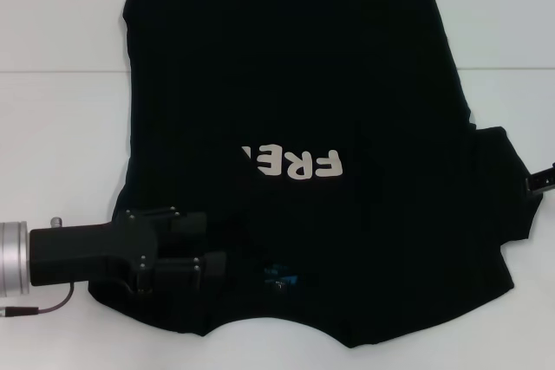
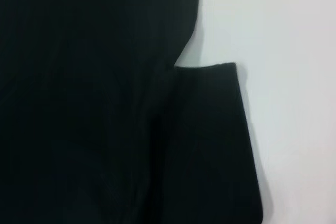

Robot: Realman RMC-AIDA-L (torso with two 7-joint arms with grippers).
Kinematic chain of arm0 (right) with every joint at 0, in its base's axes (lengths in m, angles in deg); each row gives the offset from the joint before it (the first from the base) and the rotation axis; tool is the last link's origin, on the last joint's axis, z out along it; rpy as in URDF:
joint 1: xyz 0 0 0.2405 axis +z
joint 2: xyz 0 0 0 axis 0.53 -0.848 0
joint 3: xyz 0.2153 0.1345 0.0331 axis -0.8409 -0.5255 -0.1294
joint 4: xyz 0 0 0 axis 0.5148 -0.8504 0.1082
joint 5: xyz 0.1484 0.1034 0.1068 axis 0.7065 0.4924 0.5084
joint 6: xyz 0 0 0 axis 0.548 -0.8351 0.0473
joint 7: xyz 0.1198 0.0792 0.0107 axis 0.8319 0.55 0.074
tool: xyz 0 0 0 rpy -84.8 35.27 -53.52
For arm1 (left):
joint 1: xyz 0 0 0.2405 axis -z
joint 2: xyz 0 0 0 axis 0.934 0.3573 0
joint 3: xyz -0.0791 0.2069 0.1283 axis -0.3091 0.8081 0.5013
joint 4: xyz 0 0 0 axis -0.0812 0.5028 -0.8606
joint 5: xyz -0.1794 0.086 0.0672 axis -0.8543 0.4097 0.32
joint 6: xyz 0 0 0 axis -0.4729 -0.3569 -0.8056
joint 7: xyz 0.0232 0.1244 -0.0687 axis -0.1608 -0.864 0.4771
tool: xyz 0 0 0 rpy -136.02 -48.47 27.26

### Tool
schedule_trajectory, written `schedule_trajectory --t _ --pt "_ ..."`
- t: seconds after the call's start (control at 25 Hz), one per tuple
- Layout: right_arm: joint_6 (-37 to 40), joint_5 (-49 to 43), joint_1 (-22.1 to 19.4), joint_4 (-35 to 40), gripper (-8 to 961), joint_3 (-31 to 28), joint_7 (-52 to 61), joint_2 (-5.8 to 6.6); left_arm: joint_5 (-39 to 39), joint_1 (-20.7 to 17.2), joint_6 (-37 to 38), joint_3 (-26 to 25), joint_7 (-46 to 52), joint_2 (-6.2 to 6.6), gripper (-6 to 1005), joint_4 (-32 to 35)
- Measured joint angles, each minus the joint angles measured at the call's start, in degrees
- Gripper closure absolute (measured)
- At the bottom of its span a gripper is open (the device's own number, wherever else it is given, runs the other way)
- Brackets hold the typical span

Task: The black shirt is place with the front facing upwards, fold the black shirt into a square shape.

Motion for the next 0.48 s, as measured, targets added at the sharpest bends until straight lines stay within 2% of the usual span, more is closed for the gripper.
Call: schedule_trajectory --t 0.48 --pt "-4.14 0.09 1.72 -5.93 69 0.17 -0.49 0.05 0.01 -0.02 -0.3 0.15 -0.05 -0.26 207 -0.3"
